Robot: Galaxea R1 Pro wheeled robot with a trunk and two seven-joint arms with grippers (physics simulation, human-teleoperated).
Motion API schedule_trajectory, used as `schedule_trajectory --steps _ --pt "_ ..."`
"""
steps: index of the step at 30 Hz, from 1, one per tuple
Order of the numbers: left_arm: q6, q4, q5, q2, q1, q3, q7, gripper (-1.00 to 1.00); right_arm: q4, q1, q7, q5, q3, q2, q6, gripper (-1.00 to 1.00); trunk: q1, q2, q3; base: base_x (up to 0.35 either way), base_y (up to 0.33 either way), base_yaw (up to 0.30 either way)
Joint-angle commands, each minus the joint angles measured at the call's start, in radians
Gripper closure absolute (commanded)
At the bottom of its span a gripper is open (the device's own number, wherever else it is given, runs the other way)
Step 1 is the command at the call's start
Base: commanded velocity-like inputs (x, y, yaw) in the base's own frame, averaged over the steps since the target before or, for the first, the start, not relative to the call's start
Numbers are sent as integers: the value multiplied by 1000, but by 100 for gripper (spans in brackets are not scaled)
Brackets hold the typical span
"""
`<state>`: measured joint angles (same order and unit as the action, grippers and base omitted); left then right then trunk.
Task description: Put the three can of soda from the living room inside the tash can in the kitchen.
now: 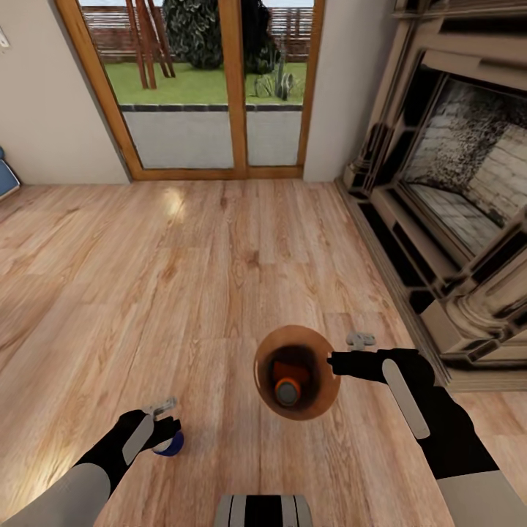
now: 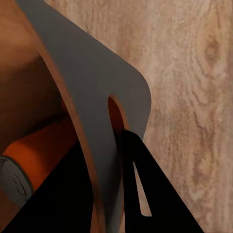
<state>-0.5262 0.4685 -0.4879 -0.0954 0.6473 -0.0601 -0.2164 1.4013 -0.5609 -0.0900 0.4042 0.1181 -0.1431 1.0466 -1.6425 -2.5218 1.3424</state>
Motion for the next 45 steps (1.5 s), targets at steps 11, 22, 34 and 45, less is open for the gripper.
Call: schedule_trajectory --steps 11,22,34,45 --pt "-5 16 -2 0 9 2 -3 -100 1 -1 -5 38 0 -1 1 100 0 0 4 0 0 0" --pt "-7 16 -1 -1 17 1 -6 -100 2 -1 -5 38 -1 -1 1 100 -4 -2 39 0 0 0" --pt "21 4 0 1 14 0 -5 -100 4 -1 -5 37 -2 -1 1 100 -4 -2 39 0 0 0" --pt "36 -1 -7 -8 11 1 1 100 5 -1 -5 38 -2 -1 1 100 -4 -2 39 0 0 0"
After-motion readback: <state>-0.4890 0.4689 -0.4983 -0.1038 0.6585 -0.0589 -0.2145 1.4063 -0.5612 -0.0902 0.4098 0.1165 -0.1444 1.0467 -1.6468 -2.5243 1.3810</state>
